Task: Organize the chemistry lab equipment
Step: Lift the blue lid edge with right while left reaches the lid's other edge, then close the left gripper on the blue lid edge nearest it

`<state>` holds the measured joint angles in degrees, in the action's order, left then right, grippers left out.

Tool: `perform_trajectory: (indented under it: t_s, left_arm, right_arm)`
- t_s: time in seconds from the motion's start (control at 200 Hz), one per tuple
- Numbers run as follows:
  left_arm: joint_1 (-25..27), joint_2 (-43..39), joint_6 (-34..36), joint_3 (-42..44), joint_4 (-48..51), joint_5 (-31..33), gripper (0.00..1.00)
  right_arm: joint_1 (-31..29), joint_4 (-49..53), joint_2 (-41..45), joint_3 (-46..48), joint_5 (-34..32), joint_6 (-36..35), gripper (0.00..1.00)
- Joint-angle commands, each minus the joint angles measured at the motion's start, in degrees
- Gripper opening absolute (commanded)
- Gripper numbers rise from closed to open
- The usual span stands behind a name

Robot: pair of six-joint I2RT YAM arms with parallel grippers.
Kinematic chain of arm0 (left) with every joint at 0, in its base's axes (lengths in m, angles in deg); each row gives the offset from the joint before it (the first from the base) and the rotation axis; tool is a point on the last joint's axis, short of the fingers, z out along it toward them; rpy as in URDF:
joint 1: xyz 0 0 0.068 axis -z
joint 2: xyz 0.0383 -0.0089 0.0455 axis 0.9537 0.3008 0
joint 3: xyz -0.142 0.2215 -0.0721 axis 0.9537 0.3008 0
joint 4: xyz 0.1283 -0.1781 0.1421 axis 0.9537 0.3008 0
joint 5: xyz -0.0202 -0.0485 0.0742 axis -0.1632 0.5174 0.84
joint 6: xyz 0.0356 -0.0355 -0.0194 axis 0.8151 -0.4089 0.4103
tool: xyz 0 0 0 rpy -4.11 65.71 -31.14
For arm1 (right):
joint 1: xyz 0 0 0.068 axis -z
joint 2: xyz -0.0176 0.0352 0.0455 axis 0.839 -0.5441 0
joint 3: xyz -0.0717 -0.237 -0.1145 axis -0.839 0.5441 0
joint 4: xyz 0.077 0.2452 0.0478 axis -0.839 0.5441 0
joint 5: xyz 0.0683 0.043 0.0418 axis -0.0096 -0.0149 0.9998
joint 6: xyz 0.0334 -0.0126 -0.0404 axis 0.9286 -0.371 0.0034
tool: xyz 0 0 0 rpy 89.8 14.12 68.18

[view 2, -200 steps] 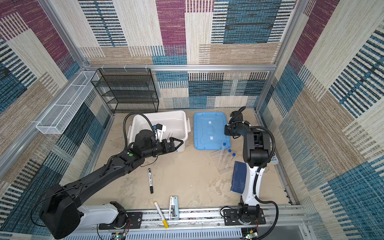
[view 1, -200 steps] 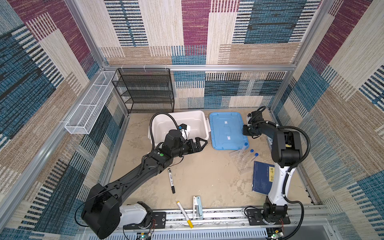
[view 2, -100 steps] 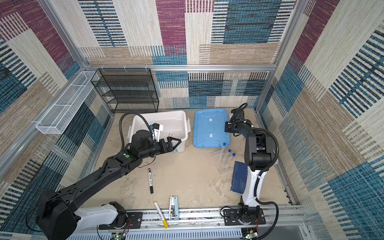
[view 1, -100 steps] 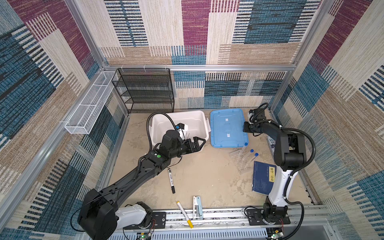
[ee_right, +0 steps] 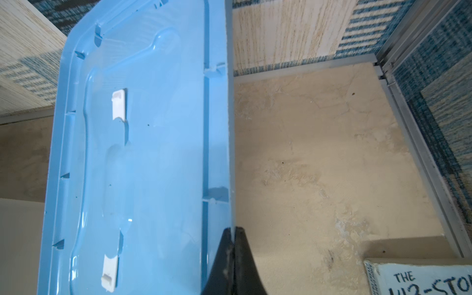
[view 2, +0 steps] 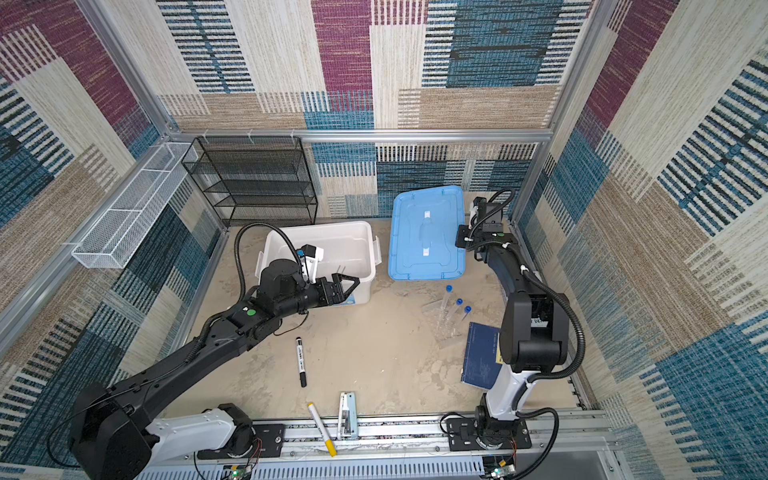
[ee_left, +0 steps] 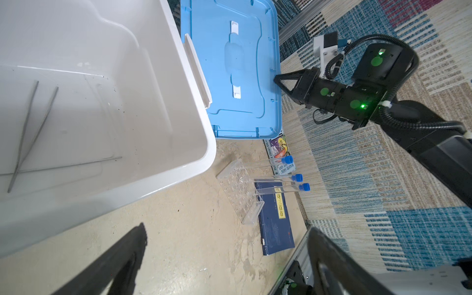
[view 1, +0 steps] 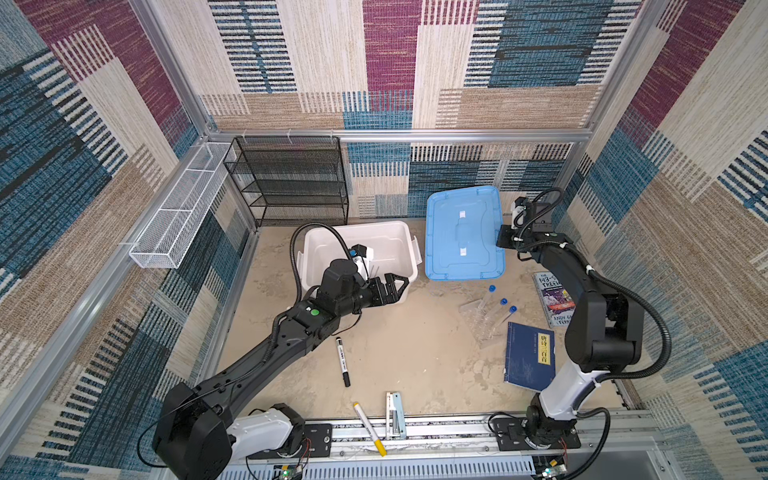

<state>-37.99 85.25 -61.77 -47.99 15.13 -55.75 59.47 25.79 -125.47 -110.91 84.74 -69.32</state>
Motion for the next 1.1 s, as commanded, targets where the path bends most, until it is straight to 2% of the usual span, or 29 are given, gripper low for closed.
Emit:
perform_trajectory:
  t_s: [0.0,0.075,0.17,0.265,0.421,0.481,0.621,0.756,0.821,0.917,0.962,1.027,1.097]
  left_arm:
    - [-0.06,-0.44,2.80,-1.10,0.46,1.49,1.00]
    - [-0.31,-0.51,4.25,-1.75,0.65,2.17,1.00]
    - [-0.56,-1.29,4.80,-3.15,1.68,6.50,1.00]
    - [-1.19,-1.13,7.34,-5.17,0.62,5.87,1.00]
    - [-1.98,2.38,12.93,-4.95,-11.82,-1.30,1.00]
    - [-2.20,4.86,12.87,-5.13,-16.07,-2.91,1.00]
    - [-2.25,9.97,12.57,-9.61,-20.59,-7.54,1.00]
    - [-2.25,13.18,12.28,-12.81,-21.75,-8.00,1.00]
    - [-2.28,13.91,11.04,-13.12,-23.87,-8.81,1.00]
    - [-2.26,14.58,8.59,-13.77,-25.22,-10.19,0.93]
    - [-2.25,14.39,7.58,-13.55,-25.73,-10.71,0.85]
    - [-2.28,13.54,6.03,-12.50,-26.38,-10.28,0.67]
    - [-2.38,12.10,5.17,-10.88,-26.41,-9.38,0.62]
  right_arm:
    - [-0.06,-2.41,3.26,0.27,0.40,1.72,0.00]
    - [-0.05,-2.01,5.61,0.04,0.16,1.86,0.00]
    - [-0.02,-1.07,8.70,-0.68,-0.08,1.89,0.00]
    - [-0.06,-0.43,11.77,-1.03,0.75,1.93,0.00]
    - [0.01,0.00,16.36,-1.16,7.56,2.44,0.00]
    - [-0.15,0.19,18.11,-1.07,10.14,3.20,0.00]
    - [-0.66,0.61,21.72,-0.08,15.36,4.98,0.00]
    - [-1.30,-3.75,24.98,3.59,23.36,10.35,0.00]
    - [-2.87,-4.47,25.65,4.35,24.11,11.53,0.00]
    - [-5.33,-4.96,26.02,4.99,22.85,11.36,0.00]
    - [-6.00,-5.10,25.99,5.30,22.38,11.38,0.00]
    - [-7.07,-5.05,25.93,5.71,20.62,11.17,0.00]
    - [-8.27,-4.78,25.53,5.81,18.74,10.53,0.00]
